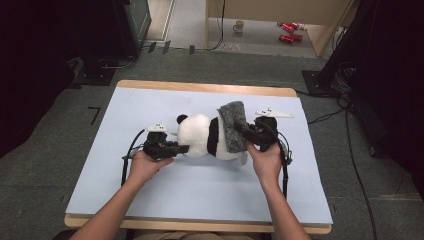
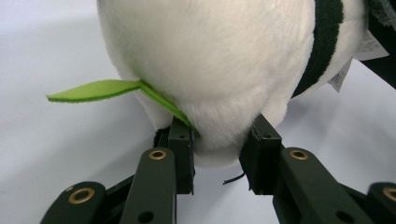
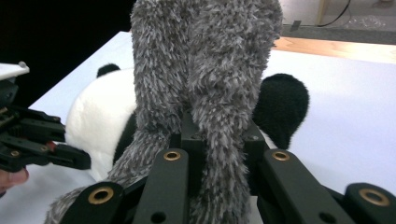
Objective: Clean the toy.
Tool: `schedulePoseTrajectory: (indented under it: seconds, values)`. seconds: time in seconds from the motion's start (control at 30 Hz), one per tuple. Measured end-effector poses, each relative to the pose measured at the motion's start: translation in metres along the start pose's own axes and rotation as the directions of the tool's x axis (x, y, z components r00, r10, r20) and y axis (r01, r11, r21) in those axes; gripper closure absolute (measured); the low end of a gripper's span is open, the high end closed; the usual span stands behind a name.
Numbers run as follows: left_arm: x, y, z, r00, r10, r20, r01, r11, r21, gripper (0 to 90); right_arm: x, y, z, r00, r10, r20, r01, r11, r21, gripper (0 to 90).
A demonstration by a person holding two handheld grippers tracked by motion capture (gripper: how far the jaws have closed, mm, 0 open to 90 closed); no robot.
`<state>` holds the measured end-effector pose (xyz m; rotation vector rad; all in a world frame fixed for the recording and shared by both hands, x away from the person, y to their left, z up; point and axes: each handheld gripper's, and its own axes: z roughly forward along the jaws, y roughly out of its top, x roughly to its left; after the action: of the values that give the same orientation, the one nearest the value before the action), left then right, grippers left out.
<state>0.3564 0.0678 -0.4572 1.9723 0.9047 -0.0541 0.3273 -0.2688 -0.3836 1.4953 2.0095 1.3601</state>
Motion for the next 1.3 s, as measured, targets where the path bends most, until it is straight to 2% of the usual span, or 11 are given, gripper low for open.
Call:
schedulePoseTrajectory:
  seconds: [0.2, 0.3, 0.43, 0.53, 0.73, 0.87, 0.97, 1.03, 1.13, 1.2, 1.3]
  values:
    - [0.006, 0.005, -0.001, 0.9998, 0.002, 0.019, -0.003, 0.9999, 0.017, 68.8, -0.005, -0.003, -0.005, 0.9991, -0.019, 0.037, 0.019, 0.9998, 0.003, 78.2]
    - [0.009, 0.005, -0.001, 0.9997, -0.010, 0.023, 0.010, 0.9996, 0.028, 68.8, -0.009, -0.004, -0.008, 0.9981, -0.014, 0.060, 0.013, 0.9999, 0.005, 78.3]
    - [0.011, 0.004, -0.001, 0.9994, -0.019, 0.029, 0.018, 0.9993, 0.034, 68.9, -0.019, -0.009, -0.010, 0.9956, 0.016, 0.093, -0.018, 0.9997, 0.019, 78.6]
    - [0.011, 0.004, -0.002, 0.9994, -0.014, 0.031, 0.012, 0.9992, 0.037, 68.9, -0.028, -0.012, -0.008, 0.9955, 0.052, 0.079, -0.055, 0.9982, 0.024, 78.6]
    - [0.014, 0.002, -0.011, 0.9997, 0.001, 0.026, -0.002, 0.9991, 0.043, 69.1, -0.035, -0.016, -0.006, 0.9926, 0.059, 0.106, -0.065, 0.9964, 0.054, 78.7]
    - [0.016, 0.001, -0.015, 0.9994, 0.008, 0.032, -0.009, 0.9990, 0.045, 69.1, -0.031, -0.009, -0.016, 0.9951, 0.062, 0.077, -0.062, 0.9981, 0.002, 78.8]
    - [0.016, 0.000, -0.013, 0.9996, 0.010, 0.027, -0.011, 0.9992, 0.038, 69.1, -0.019, 0.000, -0.026, 0.9980, 0.054, 0.034, -0.052, 0.9978, -0.042, 78.7]
    - [0.016, 0.000, -0.013, 0.9996, 0.012, 0.027, -0.013, 0.9993, 0.034, 69.0, -0.008, 0.004, -0.029, 0.9996, 0.028, 0.008, -0.027, 0.9983, -0.051, 78.7]
    - [0.017, 0.000, -0.013, 0.9996, 0.018, 0.021, -0.018, 0.9993, 0.031, 68.6, 0.004, 0.005, -0.026, 0.9994, -0.005, -0.035, 0.003, 0.9994, -0.036, 78.5]
    - [0.017, -0.001, -0.013, 0.9996, 0.016, 0.022, -0.016, 0.9994, 0.029, 67.5, 0.008, 0.001, -0.021, 0.9975, -0.011, -0.070, 0.011, 0.9999, 0.003, 78.5]
    - [0.017, -0.002, -0.013, 0.9992, 0.039, 0.009, -0.040, 0.9988, 0.029, 64.3, 0.011, -0.009, -0.009, 0.9973, -0.024, -0.070, 0.027, 0.9985, 0.048, 78.6]
